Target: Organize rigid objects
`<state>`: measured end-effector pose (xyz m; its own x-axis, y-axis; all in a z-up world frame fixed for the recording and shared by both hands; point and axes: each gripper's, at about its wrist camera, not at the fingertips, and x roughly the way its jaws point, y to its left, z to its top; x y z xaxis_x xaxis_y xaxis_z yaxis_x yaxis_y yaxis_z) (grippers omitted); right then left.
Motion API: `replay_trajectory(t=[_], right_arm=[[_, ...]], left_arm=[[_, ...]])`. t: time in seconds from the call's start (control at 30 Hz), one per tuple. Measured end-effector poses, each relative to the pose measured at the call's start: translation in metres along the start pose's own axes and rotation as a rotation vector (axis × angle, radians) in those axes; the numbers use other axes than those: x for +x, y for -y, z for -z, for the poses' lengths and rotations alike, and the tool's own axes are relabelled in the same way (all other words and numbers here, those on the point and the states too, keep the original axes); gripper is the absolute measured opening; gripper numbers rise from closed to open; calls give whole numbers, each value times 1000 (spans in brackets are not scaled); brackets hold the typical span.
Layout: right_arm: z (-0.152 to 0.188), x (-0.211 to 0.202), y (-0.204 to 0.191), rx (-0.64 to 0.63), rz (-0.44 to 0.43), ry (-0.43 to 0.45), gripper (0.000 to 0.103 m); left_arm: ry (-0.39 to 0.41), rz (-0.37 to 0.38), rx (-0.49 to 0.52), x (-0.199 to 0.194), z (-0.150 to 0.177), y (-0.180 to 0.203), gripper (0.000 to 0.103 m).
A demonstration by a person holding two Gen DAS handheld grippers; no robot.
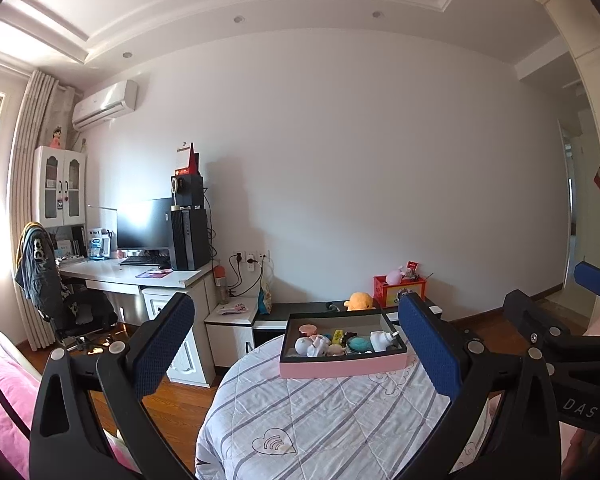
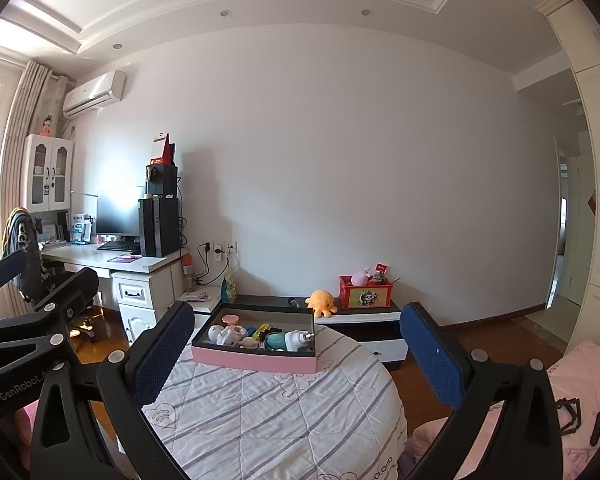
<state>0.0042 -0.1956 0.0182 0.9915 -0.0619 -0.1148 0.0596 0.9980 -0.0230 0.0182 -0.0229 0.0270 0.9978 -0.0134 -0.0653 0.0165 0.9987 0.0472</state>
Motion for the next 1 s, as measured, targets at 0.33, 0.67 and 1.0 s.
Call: replay_trajectory(t=[0.33,0.67,1.0], right_arm=[[0,-2,0,2,13,5,103],[0,-2,-2,3,12,4,103],[-1,-3,-4,1,11,7,103]], left_arm=[[7,-10,6,-1,0,0,103],[24,-22,11,-1,0,3,103],[23,-20,8,-2,0,3,103]])
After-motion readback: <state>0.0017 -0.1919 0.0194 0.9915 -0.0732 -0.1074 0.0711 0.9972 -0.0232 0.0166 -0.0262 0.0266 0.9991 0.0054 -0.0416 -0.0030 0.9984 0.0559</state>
